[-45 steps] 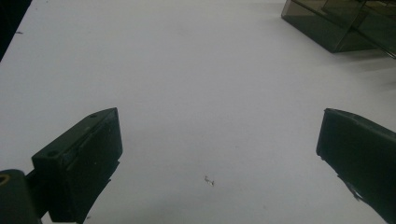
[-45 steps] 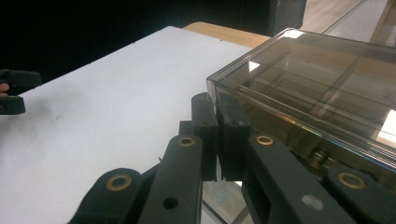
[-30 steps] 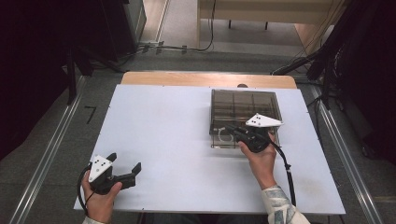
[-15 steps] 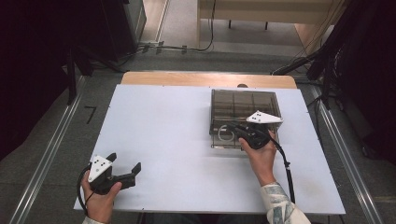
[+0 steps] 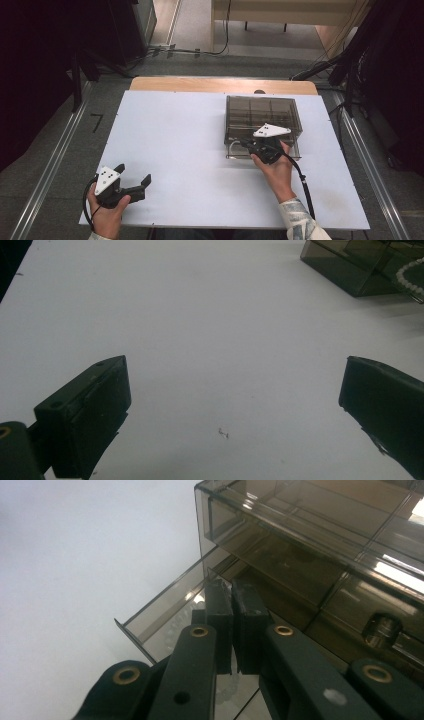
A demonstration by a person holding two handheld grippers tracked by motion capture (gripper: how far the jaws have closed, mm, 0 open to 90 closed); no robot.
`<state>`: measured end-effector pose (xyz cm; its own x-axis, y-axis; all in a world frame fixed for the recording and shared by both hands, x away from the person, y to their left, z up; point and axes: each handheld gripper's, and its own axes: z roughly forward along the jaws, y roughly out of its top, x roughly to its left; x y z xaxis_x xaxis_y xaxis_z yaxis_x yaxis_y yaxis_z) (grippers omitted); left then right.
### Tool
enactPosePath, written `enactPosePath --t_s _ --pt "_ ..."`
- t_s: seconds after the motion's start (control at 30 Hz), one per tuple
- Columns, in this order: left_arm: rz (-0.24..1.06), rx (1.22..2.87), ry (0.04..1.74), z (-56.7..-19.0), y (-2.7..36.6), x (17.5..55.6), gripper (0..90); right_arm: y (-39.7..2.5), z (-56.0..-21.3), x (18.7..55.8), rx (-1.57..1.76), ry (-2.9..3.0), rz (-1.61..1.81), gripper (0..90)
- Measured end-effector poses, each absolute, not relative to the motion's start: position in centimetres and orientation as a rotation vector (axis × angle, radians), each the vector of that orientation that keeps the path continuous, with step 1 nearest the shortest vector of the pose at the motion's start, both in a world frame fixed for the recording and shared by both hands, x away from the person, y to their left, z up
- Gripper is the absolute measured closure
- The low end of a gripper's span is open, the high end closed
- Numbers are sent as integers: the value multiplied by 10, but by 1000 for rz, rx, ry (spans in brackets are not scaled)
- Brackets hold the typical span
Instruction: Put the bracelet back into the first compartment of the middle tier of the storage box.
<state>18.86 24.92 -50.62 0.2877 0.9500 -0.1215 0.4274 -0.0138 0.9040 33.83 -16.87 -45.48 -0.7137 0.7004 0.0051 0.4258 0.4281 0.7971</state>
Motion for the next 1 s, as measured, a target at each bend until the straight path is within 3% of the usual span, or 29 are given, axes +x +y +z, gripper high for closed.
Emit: enactPosePath --t_s 0.3,1.0 --pt "692 1608 1291 -506 249 188 5 -166 -458 338 954 2369 1126 838" --pt "695 1609 1293 -506 249 188 5 -176 -446 326 943 2303 1164 556"
